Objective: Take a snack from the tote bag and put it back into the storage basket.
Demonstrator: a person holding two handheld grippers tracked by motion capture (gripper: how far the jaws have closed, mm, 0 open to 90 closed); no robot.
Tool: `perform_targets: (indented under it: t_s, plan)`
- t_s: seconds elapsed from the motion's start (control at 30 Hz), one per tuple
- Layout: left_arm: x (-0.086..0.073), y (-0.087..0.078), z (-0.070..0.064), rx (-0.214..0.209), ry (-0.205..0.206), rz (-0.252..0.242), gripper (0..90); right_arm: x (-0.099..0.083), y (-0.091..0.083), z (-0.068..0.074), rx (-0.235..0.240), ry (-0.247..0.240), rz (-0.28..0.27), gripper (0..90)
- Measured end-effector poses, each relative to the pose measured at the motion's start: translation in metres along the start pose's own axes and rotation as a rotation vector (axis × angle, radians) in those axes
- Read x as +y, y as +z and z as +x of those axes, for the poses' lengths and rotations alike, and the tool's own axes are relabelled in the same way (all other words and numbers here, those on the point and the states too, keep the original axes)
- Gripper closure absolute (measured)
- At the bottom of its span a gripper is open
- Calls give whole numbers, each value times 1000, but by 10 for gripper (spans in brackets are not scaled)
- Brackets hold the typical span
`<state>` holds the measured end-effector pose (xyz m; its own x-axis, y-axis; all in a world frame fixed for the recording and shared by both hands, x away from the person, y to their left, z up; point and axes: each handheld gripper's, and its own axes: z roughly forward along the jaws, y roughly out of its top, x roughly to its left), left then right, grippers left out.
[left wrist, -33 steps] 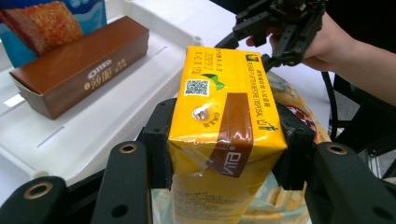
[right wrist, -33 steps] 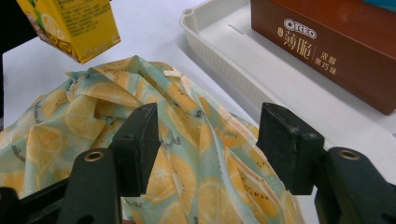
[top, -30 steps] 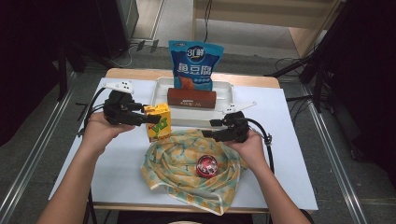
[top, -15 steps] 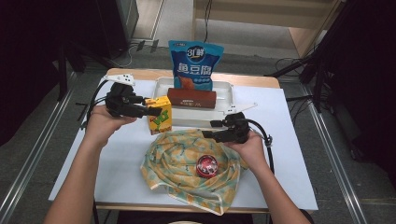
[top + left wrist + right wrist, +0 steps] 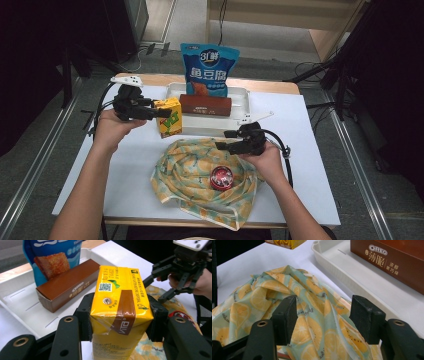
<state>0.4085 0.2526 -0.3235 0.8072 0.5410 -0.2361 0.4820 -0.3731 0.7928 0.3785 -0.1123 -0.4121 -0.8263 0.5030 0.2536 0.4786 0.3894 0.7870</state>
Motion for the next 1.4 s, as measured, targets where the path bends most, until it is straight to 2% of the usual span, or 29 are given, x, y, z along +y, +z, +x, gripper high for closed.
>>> perform_targets:
  t_s: [0.33, 0.57, 0.63, 0.7, 0.83, 1.13, 1.33, 1.4]
  plan:
    - [3, 10, 12, 37, -1, -11, 509, -4, -6, 4, -6, 6, -7, 400]
    - [4, 18, 19, 35, 6, -19, 509, -9, -11, 5, -21, 21, -12, 400]
    - [5, 20, 22, 47, 8, -17, 509, -10, -13, 6, -27, 24, -12, 399]
    - [4, 23, 24, 63, 15, -17, 509, -11, -14, 6, -31, 18, -15, 400]
    - [2, 30, 31, 67, 4, -18, 509, -14, -17, 6, -37, 29, -12, 400]
    - [0, 41, 40, 99, 22, -29, 509, -18, -19, 7, -46, 33, -9, 400]
    - [-2, 48, 49, 104, 3, -51, 509, -19, -18, 7, -45, 37, -6, 399]
    - [-3, 51, 52, 120, 8, -53, 509, -19, -18, 7, -46, 36, -5, 399]
